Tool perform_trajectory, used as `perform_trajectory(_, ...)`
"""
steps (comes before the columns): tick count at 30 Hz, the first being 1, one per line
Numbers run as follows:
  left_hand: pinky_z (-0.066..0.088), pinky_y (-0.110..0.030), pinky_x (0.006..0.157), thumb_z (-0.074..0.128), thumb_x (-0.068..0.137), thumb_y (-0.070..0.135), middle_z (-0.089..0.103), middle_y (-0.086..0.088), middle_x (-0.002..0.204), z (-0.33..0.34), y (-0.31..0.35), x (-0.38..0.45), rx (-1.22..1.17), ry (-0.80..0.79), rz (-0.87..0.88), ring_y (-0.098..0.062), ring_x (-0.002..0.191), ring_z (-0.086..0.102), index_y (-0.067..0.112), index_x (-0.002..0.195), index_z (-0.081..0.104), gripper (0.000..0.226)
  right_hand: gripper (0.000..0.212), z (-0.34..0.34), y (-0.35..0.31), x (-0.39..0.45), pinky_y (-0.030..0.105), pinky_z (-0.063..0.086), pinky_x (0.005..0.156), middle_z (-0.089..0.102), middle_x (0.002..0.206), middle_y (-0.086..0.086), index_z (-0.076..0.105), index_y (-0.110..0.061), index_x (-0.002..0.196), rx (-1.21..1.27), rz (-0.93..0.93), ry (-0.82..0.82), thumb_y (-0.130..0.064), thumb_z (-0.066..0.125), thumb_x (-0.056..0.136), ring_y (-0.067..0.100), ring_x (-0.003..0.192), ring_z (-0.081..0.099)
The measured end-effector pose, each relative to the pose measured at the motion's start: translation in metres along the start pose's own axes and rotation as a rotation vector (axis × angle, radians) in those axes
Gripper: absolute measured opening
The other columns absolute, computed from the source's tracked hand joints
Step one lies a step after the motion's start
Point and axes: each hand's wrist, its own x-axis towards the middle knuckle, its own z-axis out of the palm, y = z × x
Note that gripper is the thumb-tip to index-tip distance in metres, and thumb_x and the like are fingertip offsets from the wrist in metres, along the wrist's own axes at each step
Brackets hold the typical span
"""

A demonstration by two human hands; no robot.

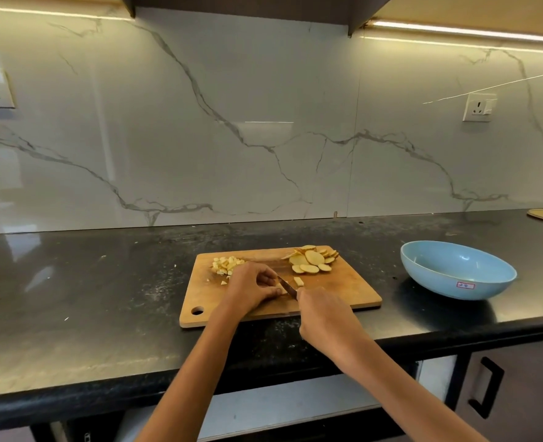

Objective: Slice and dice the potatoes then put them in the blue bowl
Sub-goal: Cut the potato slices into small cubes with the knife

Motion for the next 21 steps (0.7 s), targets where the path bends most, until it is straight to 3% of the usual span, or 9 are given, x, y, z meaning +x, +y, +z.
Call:
perform_trajectory(3, 0.055, -0.021, 0.079, 0.079, 0.07, 0.012, 0.07, 0.0, 0.083, 0.0, 0.001, -0.001, -0.015, -0.005, 0.005, -0.004, 0.075, 0.064, 0.01, 0.095, 0.07, 0.026, 0.028, 0.004, -0.002, -0.002, 0.025, 0.044, 0.074, 0.059, 0.112, 0.007, 0.052, -0.01, 0.123, -0.013, -0.027, 0.001, -0.011, 0.05, 0.094, 0.019, 0.098, 0.059)
perform_trajectory(8, 0.05, -0.009, 0.07, 0.079, 0.071, 0.01, 0.069, 0.0, 0.082, 0.0, 0.002, 0.001, -0.002, -0.016, 0.004, -0.002, 0.072, 0.062, 0.009, 0.092, 0.07, 0.023, 0.024, 0.009, -0.011, 0.006, 0.029, 0.047, 0.076, 0.059, 0.114, 0.009, 0.055, -0.008, 0.118, -0.102, -0.084, 0.053, -0.007, 0.046, 0.096, 0.022, 0.098, 0.06)
perform_trajectory(12, 0.049, -0.009, 0.069, 0.079, 0.071, 0.012, 0.07, -0.001, 0.083, 0.001, 0.002, -0.002, 0.0, -0.01, -0.007, -0.003, 0.073, 0.063, 0.011, 0.092, 0.07, 0.023, 0.024, 0.014, -0.007, -0.001, 0.028, 0.047, 0.076, 0.058, 0.116, 0.009, 0.053, -0.009, 0.119, -0.123, -0.098, 0.043, -0.009, 0.048, 0.095, 0.02, 0.097, 0.061)
perform_trajectory(17, 0.047, -0.006, 0.065, 0.079, 0.07, 0.012, 0.067, 0.005, 0.08, -0.001, 0.002, 0.0, 0.002, -0.015, -0.016, 0.002, 0.07, 0.06, 0.011, 0.093, 0.07, 0.025, 0.028, 0.012, 0.0, -0.012, 0.026, 0.044, 0.075, 0.057, 0.117, 0.008, 0.05, -0.009, 0.123, -0.059, -0.068, 0.065, -0.01, 0.049, 0.096, 0.02, 0.1, 0.06)
perform_trajectory(21, 0.047, -0.007, 0.067, 0.078, 0.072, 0.013, 0.07, 0.0, 0.087, -0.001, 0.001, -0.001, -0.023, -0.019, -0.029, -0.005, 0.079, 0.064, 0.01, 0.097, 0.07, 0.026, 0.029, 0.013, 0.009, 0.003, 0.026, 0.044, 0.073, 0.059, 0.112, 0.007, 0.051, -0.01, 0.123, 0.0, -0.032, 0.046, -0.011, 0.052, 0.094, 0.019, 0.098, 0.06)
